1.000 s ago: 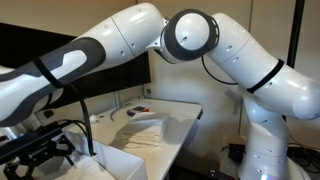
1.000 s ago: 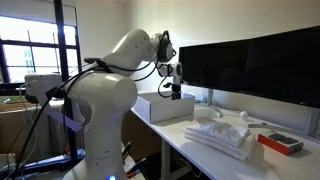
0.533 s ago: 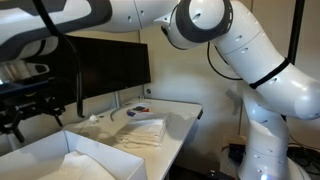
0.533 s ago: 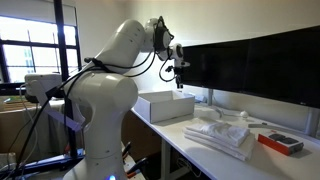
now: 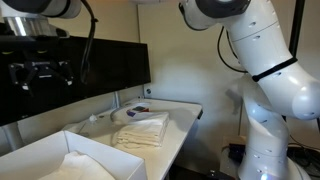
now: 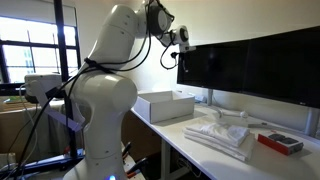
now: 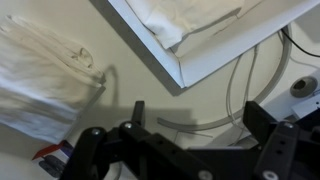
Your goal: Pick up three towel from the table and put it in the box.
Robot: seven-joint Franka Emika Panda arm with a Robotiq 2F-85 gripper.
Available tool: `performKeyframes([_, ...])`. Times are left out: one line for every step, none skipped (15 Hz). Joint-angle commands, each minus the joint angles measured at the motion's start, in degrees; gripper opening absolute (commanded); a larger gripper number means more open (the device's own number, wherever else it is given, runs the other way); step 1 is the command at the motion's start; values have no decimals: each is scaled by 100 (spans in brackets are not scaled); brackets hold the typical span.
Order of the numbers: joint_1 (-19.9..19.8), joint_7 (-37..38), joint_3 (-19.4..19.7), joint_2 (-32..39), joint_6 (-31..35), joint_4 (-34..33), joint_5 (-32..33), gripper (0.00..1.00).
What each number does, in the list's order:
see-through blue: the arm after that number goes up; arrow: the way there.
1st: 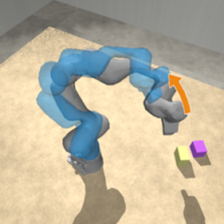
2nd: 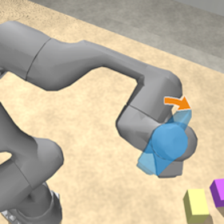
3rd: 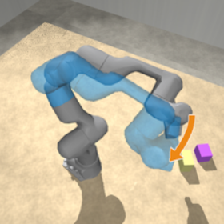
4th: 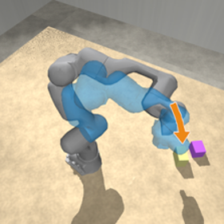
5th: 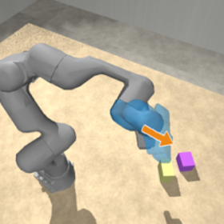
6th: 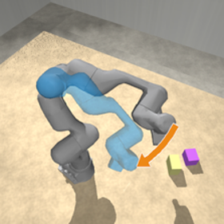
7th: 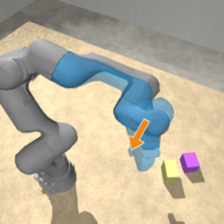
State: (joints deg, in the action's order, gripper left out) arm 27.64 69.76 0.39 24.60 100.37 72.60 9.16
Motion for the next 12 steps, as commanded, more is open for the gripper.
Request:
performKeyframes([-225,570,100,-1112,623,1378,-401,100])
performKeyframes([-258,681,161,-1318,756,1623,-462,100])
performKeyframes([-303,793,235,-1551,869,1880,-519,100])
performKeyframes([-345,885,306,-1772,953,2137,-565,100])
performKeyframes([-731,986,-9,-1988,991,2365,-452,100])
performKeyframes([-860,965,-18,-2210,1066,2628,-455,100])
performKeyframes([-1042,911,-45,-2433,1184,2899,-443,100])
performKeyframes([-1216,842,-65,-2661,1307,3175,-441,100])
performKeyframes([-1394,778,-57,-2873,1429,3447,-361,100])
performKeyframes([-1569,622,-48,-3074,1621,3729,-333,100])
performKeyframes([-1760,510,-17,-3287,1841,4033,-306,100])
performKeyframes([-1952,278,30,-3474,2121,4335,-353,100])
